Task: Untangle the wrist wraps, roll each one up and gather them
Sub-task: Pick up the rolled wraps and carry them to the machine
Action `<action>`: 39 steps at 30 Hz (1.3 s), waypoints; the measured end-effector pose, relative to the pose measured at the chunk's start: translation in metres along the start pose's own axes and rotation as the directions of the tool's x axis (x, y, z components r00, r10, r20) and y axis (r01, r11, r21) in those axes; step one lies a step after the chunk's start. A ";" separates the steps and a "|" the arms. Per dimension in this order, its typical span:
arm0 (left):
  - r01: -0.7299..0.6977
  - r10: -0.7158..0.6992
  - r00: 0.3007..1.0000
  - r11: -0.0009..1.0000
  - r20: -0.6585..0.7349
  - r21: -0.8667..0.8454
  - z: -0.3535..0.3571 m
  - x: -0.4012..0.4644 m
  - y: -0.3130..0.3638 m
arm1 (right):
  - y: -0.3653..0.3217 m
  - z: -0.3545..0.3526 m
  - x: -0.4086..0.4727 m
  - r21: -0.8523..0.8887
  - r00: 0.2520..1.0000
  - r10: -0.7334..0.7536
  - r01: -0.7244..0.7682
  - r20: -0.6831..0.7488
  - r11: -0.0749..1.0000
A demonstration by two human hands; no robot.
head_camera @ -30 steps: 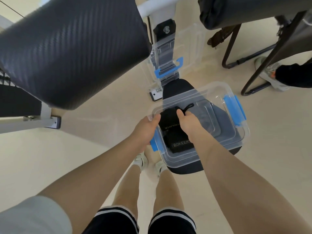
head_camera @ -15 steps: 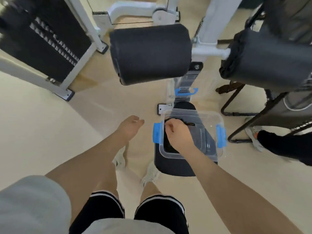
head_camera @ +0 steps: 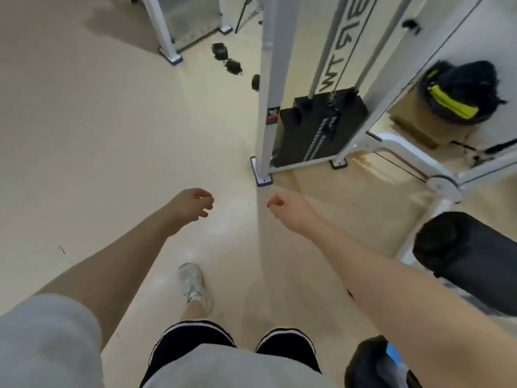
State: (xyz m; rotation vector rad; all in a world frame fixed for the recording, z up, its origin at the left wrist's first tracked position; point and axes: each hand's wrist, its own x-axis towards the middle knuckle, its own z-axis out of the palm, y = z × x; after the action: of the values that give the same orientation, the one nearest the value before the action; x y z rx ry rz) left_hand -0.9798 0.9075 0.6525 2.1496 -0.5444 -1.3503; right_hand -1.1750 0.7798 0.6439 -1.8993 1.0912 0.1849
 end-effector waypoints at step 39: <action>-0.204 0.208 0.978 0.953 0.005 0.226 -0.499 0.812 0.470 | -0.349 -0.255 0.936 0.277 0.947 0.313 -0.282 -0.076 0.919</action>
State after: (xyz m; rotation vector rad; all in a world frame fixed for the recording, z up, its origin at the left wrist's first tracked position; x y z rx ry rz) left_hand -0.2127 0.1769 0.5655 2.2071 -0.9268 -1.2010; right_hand -0.4274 0.0799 0.5275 -1.5168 1.4130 0.0912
